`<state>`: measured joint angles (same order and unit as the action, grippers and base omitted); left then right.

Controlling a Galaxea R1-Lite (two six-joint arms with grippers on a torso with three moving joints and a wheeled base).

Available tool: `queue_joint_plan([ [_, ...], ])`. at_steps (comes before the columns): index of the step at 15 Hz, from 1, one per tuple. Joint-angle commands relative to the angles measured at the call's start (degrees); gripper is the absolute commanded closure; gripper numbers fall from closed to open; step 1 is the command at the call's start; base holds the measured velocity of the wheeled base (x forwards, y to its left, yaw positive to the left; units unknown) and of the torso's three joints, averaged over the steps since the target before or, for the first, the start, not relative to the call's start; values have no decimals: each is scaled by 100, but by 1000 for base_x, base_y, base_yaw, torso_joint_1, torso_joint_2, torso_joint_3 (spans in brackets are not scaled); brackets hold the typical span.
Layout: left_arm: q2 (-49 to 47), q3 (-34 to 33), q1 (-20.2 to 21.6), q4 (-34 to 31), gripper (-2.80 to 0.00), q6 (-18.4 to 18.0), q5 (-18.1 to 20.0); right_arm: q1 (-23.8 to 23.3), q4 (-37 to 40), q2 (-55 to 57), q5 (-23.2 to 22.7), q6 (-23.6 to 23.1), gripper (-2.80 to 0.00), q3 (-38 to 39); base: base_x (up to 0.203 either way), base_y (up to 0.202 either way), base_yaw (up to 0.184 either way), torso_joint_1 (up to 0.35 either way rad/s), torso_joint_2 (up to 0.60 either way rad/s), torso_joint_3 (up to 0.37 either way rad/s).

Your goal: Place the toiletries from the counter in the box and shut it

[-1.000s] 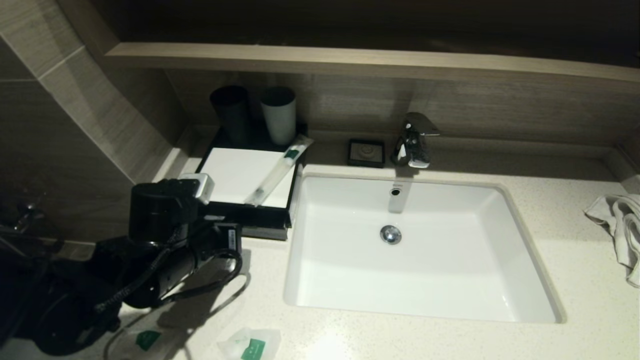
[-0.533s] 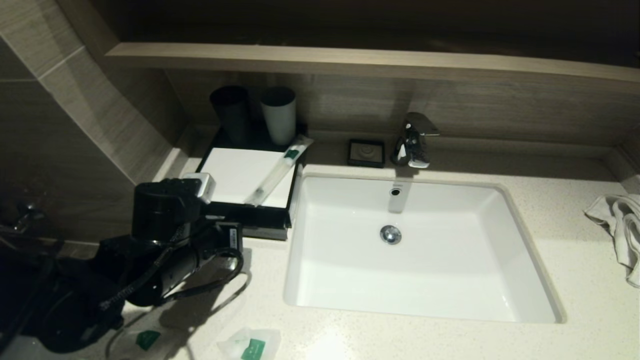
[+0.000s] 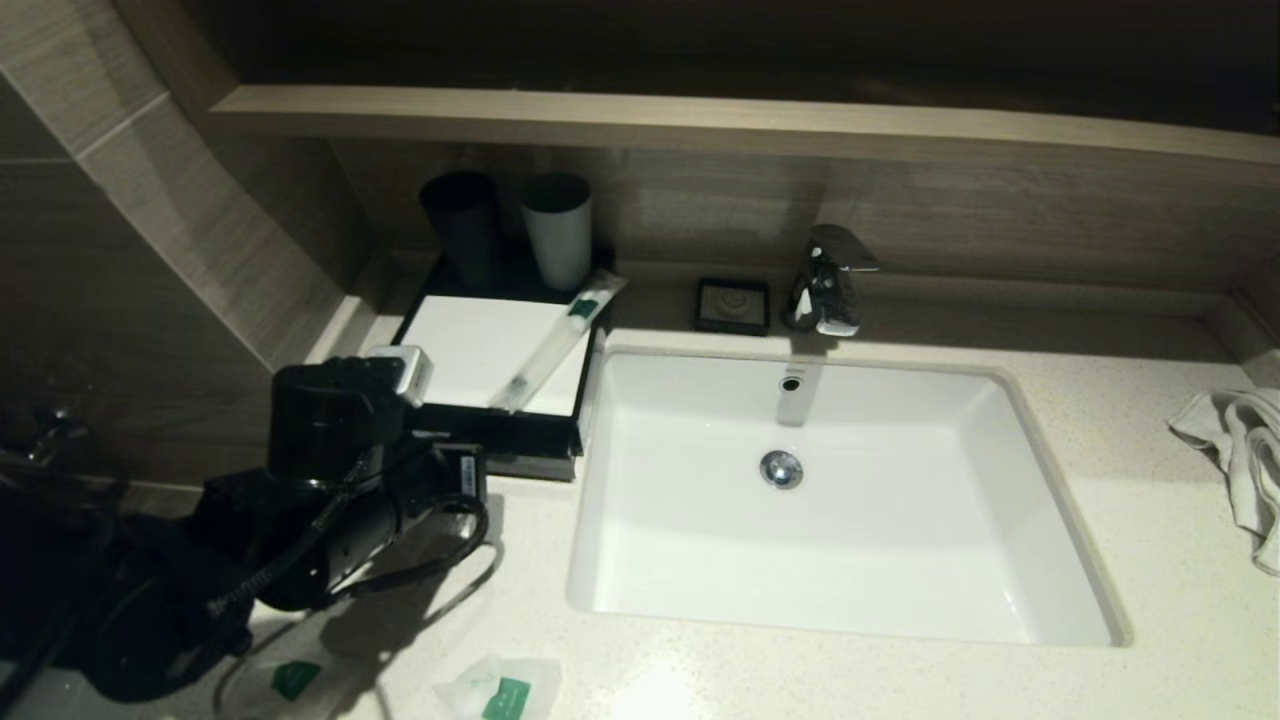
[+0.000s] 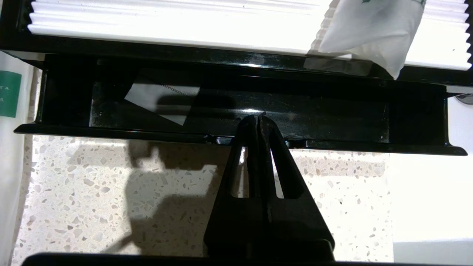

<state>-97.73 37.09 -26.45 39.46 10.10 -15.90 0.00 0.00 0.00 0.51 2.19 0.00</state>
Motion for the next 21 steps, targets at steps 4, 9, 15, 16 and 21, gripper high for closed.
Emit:
queue_joint_plan([
  [4,-79,20,0,18,0,19,-10,0,0,0,-3,1,0,4,0,0,0,0,0,0],
  [9,-71,35,0,-9,0,27,-14,0,0,0,1,1,0,9,0,0,0,0,0,0],
  [15,-9,-2,0,-88,0,24,-19,0,0,0,0,1,0,0,0,0,0,0,0,0],
  [16,3,-15,0,-88,0,27,-19,0,0,0,-7,1,0,3,0,0,0,0,0,0],
  [21,245,-96,0,-232,0,19,-45,0,0,0,1,1,0,9,0,0,0,0,0,0],
])
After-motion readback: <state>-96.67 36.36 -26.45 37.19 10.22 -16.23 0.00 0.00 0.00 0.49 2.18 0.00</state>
